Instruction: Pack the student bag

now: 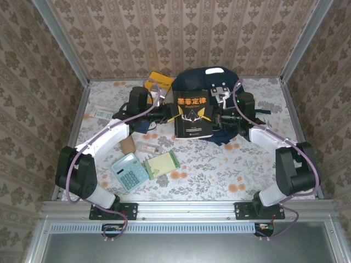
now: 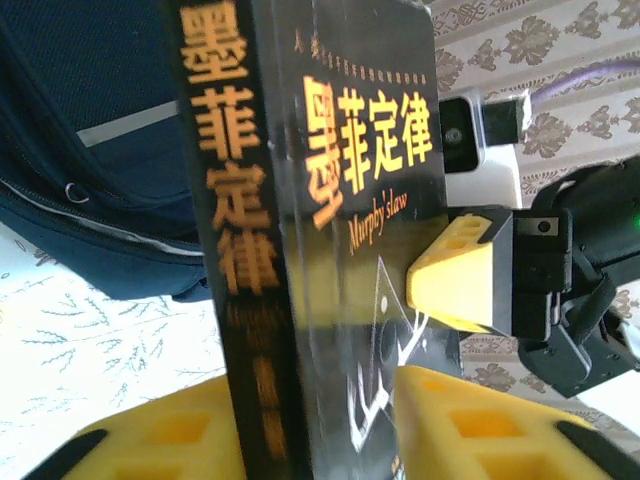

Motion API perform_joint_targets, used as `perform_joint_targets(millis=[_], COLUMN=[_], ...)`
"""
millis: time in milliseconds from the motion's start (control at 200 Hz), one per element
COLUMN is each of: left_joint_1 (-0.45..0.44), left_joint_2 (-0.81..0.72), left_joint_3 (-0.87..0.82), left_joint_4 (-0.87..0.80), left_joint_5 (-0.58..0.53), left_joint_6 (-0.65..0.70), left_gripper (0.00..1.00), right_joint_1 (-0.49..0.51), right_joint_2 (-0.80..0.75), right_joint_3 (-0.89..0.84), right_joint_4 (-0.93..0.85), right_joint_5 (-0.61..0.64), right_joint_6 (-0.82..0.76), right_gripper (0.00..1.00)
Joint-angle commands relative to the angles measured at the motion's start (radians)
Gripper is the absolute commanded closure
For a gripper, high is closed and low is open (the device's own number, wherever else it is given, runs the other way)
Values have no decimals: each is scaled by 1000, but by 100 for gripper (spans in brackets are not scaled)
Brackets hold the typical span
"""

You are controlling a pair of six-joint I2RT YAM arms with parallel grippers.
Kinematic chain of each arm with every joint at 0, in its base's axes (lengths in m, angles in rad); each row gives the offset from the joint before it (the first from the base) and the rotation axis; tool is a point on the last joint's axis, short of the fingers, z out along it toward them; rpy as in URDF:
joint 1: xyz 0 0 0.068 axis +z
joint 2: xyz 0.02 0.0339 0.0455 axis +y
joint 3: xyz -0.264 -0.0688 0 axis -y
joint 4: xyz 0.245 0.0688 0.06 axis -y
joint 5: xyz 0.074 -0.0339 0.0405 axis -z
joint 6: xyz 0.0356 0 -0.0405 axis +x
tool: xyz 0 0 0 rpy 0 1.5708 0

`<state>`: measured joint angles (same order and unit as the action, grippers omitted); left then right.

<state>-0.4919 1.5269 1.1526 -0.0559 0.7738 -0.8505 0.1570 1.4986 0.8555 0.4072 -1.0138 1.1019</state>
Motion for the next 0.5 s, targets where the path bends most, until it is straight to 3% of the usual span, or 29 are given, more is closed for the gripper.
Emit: perform_joint_targets(millis=[0,175,365,495], left_joint_1=[-9,-52,-154,-222], left_joint_2=[20,125,299,431], left_joint_3=[104,248,466,607], left_joint_4=[-97,-238,-439,-516], left_joint_5=[-31,-123,-306,-366], left_joint_6=[121,234,432,525], left_gripper=[51,47,48,52], right_joint_1=[-82,-192,-313,-342], right_joint_2=[-118,-331,-606,-677], right_joint_3=[-69,-145,-196,-159], right_joint_4=[-52,-313,-601,-791], right_joint_5=[110,292,561,669], right_joint_6=[-29,-109,-154,-209], right_gripper=[100,100,100,100])
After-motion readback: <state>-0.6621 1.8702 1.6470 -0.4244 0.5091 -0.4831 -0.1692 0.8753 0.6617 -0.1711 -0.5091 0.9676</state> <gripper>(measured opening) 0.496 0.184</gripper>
